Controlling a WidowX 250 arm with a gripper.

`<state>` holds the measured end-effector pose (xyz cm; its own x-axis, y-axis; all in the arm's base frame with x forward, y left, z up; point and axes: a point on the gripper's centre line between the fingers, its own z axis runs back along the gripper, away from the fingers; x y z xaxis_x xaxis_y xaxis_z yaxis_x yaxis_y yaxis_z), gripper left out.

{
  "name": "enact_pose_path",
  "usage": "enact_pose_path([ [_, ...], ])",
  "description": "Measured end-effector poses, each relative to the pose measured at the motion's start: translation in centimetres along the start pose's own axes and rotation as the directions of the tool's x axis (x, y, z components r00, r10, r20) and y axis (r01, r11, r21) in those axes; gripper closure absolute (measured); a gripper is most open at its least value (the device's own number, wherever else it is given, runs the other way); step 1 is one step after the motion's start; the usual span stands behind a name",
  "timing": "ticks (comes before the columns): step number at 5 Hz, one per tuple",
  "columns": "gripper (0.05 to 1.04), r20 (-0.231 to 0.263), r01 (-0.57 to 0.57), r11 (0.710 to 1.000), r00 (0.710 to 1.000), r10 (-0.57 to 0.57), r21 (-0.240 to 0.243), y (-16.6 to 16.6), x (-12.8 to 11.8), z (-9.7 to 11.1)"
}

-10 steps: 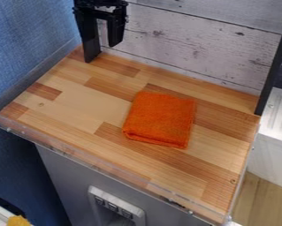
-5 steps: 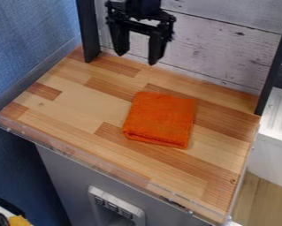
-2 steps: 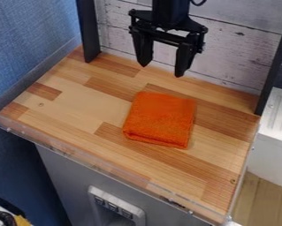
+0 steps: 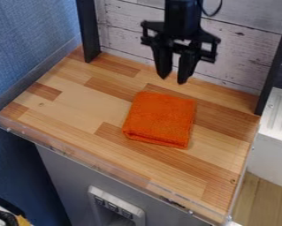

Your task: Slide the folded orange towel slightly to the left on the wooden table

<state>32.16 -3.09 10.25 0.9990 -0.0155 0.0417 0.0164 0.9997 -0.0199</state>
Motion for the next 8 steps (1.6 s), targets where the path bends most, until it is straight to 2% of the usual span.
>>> enact_pose_path([
  [1, 0.928, -0.02, 0.002, 1.0, 1.0, -0.002, -0.006, -0.1, -0.1, -1.9],
  [2, 1.019, -0.039, 0.002, 1.0, 0.999, -0.003, -0.005, 0.0, -0.3, -3.5],
  [4, 1.025, -0.065, -0.017, 1.0, 0.998, 0.018, 0.016, 0.3, -0.5, -5.8],
  [6, 1.025, -0.069, 0.0, 0.999, 0.998, 0.003, 0.045, 0.8, -0.2, -7.6],
  [8, 1.025, -0.037, -0.003, 0.999, 0.999, 0.004, 0.04, 1.7, -0.3, -9.0],
])
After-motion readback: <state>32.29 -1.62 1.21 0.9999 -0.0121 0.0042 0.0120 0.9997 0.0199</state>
